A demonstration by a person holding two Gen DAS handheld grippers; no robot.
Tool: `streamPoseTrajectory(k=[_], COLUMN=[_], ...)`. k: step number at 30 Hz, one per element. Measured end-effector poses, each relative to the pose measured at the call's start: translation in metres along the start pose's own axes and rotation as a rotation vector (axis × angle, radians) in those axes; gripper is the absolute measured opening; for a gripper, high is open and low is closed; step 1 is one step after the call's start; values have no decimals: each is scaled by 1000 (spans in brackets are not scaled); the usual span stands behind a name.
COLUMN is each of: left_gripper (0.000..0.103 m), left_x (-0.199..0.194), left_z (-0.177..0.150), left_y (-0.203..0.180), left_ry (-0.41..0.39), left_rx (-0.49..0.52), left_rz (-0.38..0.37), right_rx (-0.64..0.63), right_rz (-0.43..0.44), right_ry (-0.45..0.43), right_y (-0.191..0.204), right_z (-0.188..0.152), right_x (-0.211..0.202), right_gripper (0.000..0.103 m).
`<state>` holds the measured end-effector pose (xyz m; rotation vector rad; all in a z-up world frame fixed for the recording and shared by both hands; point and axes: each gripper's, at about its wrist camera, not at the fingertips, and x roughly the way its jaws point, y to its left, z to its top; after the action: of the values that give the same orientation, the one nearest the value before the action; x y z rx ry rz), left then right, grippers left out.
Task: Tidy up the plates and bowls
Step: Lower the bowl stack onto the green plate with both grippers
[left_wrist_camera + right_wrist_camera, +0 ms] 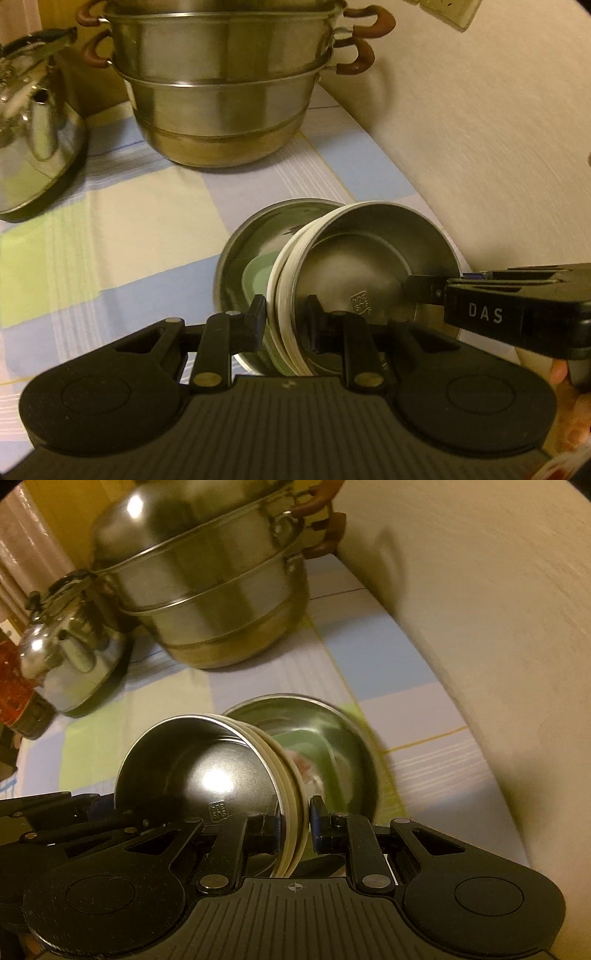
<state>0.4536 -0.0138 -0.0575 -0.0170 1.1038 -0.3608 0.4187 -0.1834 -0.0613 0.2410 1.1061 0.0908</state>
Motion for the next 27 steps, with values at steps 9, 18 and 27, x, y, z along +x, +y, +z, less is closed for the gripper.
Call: streamPoseTrajectory(k=[9, 18, 27], left_gripper=[19, 20, 20], left_x=[35, 54, 65], left_z=[20, 22, 24], left_y=[-1, 6, 9], left_ry=[71, 116, 149], left_rx=[-39, -64, -77], left_rz=[0, 23, 34], right_rx=[-13, -21, -26], right_rz=[-21, -1, 14], right_ry=[66, 140, 189], right_y=[-19, -25, -27], right_z=[26, 34, 40], right_x=[29, 53, 71], right_gripper=[16, 16, 15])
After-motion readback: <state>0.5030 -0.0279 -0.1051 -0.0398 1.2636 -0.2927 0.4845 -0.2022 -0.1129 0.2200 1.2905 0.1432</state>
